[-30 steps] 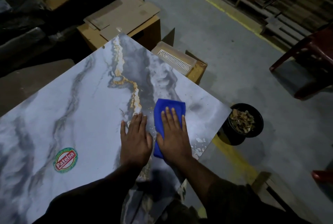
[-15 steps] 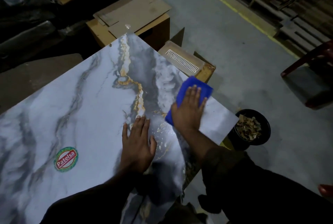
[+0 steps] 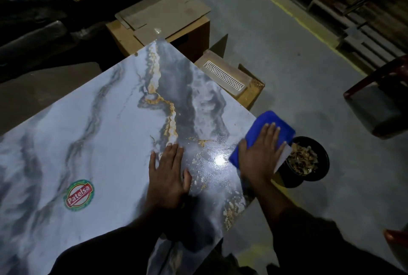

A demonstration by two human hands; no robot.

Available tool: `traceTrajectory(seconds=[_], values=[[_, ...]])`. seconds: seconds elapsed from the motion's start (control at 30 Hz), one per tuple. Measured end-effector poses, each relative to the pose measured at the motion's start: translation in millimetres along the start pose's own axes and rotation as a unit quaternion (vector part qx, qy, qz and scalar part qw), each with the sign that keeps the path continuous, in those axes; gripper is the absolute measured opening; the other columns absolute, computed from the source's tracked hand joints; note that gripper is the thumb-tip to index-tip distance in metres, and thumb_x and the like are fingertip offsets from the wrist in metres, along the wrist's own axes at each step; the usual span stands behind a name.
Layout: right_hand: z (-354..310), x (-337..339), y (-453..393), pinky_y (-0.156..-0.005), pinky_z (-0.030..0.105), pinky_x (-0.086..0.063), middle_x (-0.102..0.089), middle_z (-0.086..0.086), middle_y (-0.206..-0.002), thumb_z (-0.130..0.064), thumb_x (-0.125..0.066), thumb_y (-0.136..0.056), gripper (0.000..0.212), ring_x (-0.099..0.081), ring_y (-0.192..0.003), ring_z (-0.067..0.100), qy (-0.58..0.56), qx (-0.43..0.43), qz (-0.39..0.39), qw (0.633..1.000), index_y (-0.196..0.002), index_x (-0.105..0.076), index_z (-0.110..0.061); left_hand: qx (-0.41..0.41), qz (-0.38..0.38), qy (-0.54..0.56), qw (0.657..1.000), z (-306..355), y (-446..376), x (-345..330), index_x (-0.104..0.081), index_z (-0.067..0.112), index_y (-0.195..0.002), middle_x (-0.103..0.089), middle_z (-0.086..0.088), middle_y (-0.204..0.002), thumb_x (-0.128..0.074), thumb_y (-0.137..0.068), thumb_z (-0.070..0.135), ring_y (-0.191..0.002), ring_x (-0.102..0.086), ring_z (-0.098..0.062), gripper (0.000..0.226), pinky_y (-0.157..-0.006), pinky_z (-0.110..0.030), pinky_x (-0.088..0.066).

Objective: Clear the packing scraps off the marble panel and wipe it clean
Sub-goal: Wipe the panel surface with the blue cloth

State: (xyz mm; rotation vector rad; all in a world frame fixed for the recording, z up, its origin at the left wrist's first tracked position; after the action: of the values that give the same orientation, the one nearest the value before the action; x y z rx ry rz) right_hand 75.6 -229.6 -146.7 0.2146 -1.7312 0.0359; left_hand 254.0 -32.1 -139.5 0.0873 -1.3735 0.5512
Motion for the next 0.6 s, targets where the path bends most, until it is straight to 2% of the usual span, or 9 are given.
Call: traceTrajectory(seconds=[0.1, 0.23, 0.33, 0.4, 0.5, 0.6], values=[[-57.3, -6.5, -27.2, -0.123, 0.059, -0.013, -0.018, 0.018, -0.167, -0.054, -0.032, -0.095, 0.083, -0.012, -0.156, 0.032, 0.012, 0.050, -0.013, 0.999, -0.159, -0.019, -0.002, 0.000, -0.003, -0.002, 1.000, -1.3, 1.1, -1.0, -0.053, 0.005, -0.145, -0.049, -0.012, -0.154, -0.055, -0.092, 0.028, -0.147, -0.041, -0.026, 0.058, -0.122, -0.059, -0.021], [-122.8, -17.9, 6.7, -0.125, 0.056, -0.006, -0.003, 0.015, -0.169, -0.055, -0.030, -0.100, 0.082, 0.001, -0.157, 0.031, 0.060, 0.243, -0.017, 0.968, -0.161, -0.006, -0.006, 0.009, -0.004, 0.026, 1.000, -2.8, 1.4, -0.2, -0.047, -0.001, -0.148, -0.045, -0.017, -0.156, -0.047, -0.093, 0.023, -0.147, -0.040, -0.030, 0.059, -0.123, -0.058, -0.020], [-122.8, -26.4, 82.3, -0.124, 0.056, -0.011, -0.010, 0.010, -0.169, -0.047, -0.035, -0.100, 0.075, 0.000, -0.157, 0.025, 0.021, 0.382, -0.041, 0.923, -0.161, -0.015, -0.009, 0.050, -0.006, 0.111, 0.993, -7.4, 4.2, 1.2, -0.040, -0.004, -0.151, -0.041, -0.020, -0.157, -0.039, -0.095, 0.026, -0.148, -0.034, -0.033, 0.063, -0.126, -0.052, -0.012], [-96.6, -25.2, 125.0, -0.125, 0.052, -0.012, -0.016, 0.004, -0.169, -0.042, -0.040, -0.098, 0.072, -0.001, -0.157, 0.019, -0.010, 0.423, -0.050, 0.905, -0.161, -0.022, -0.013, 0.064, -0.012, 0.150, 0.987, -9.2, 5.2, 1.4, -0.037, -0.003, -0.153, -0.039, -0.019, -0.159, -0.036, -0.096, 0.029, -0.150, -0.030, -0.030, 0.065, -0.127, -0.048, -0.008], [-40.5, -16.1, 140.9, -0.126, 0.046, -0.005, -0.012, -0.001, -0.168, -0.046, -0.046, -0.095, 0.076, -0.004, -0.157, 0.017, -0.009, 0.411, -0.059, 0.909, -0.161, -0.022, -0.017, 0.060, -0.019, 0.145, 0.987, -8.4, 4.6, 1.9, -0.036, -0.002, -0.154, -0.038, -0.018, -0.159, -0.036, -0.097, 0.031, -0.150, -0.030, -0.029, 0.066, -0.128, -0.048, -0.007], [0.0, -5.1, 88.1, -0.126, 0.049, -0.010, -0.014, 0.005, -0.169, -0.049, -0.035, -0.097, 0.076, -0.008, -0.157, 0.022, 0.041, 0.266, -0.006, 0.963, -0.161, -0.021, -0.013, 0.049, -0.021, 0.138, 0.989, -4.0, 3.6, 5.6, -0.038, -0.002, -0.152, -0.041, -0.018, -0.156, -0.038, -0.096, 0.031, -0.148, -0.033, -0.030, 0.065, -0.128, -0.050, -0.009]])
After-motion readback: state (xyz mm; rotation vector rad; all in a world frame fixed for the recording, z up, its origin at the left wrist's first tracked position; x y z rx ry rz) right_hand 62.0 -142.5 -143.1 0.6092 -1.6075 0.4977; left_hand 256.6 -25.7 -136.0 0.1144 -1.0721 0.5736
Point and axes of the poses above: each hand's wrist, its own y-axis away from the middle knuckle, its own x-axis out of the back of the hand, z = x × y, the point moved 5 cm from there along -y, towards the middle knuckle
